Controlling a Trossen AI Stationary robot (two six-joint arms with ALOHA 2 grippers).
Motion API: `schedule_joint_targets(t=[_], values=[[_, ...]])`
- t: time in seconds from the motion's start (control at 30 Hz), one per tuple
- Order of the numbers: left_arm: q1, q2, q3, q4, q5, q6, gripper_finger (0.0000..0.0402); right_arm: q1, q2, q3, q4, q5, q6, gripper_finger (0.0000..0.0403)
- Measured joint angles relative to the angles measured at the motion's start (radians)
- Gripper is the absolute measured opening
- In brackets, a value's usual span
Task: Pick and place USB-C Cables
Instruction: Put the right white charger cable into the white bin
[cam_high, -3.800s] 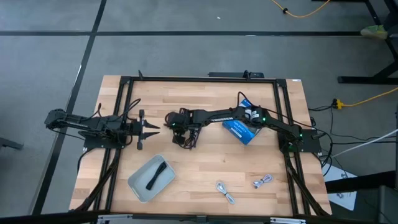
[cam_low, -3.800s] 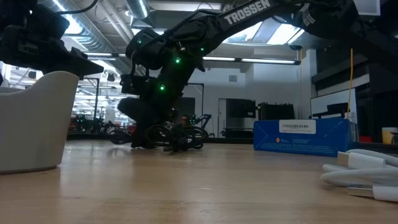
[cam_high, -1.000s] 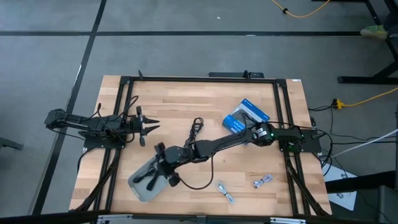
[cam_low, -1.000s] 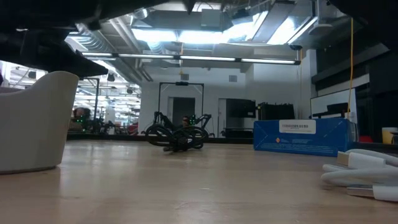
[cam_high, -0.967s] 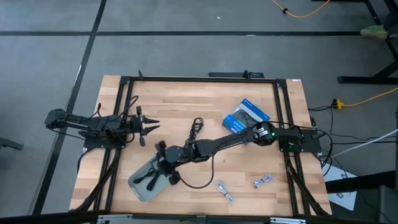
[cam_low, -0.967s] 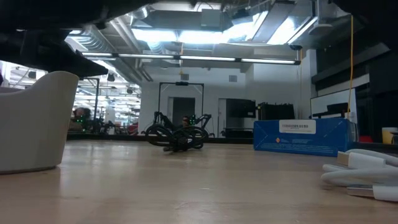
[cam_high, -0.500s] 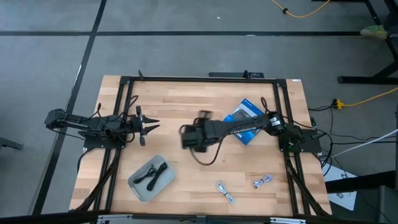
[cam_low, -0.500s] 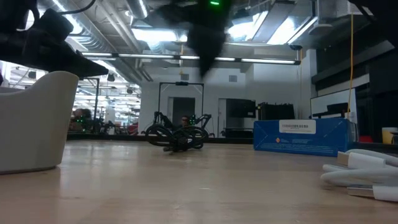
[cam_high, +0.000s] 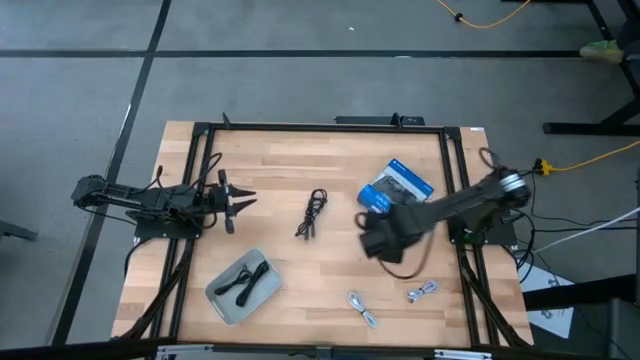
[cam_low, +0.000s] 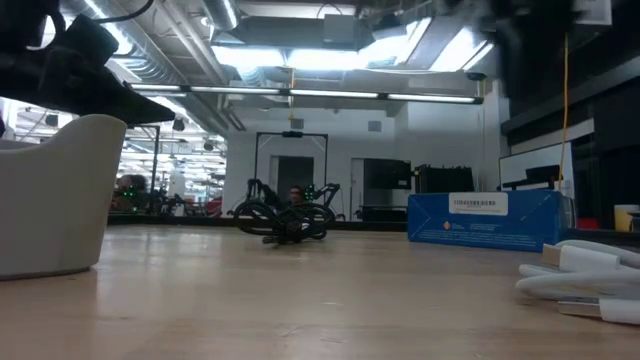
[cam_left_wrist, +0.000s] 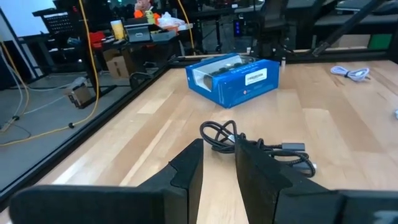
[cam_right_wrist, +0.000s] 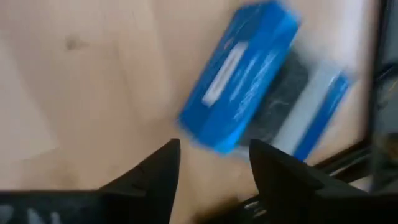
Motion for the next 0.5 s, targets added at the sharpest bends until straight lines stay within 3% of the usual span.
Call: schedule_joint_targets(t=[0.1, 0.3, 0.4, 0.5], values=[[0.0, 0.0, 0.0, 0.0, -0.007, -0.002, 0.0086, 0.061, -0.087, -0.141, 0.032, -0.12, 0.166, 0.0197], [0.0, 0.0, 0.0, -0.001, -0.01, -0.027, 0.0086, 0.119, -0.206, -0.356, 0.105, -0.33, 0.132, 0.0197], [0.0, 0.0, 0.0, -0.001, -0.01, -0.027, 0.0086, 0.167, -0.229, -0.472, 0.239, -0.464, 0.197, 0.0197], [0.0, 0.0, 0.0, -0.001, -0.01, -0.02, 0.0086, 0.243, -0.227, -0.578, 0.421, -0.497, 0.248, 0.0197]])
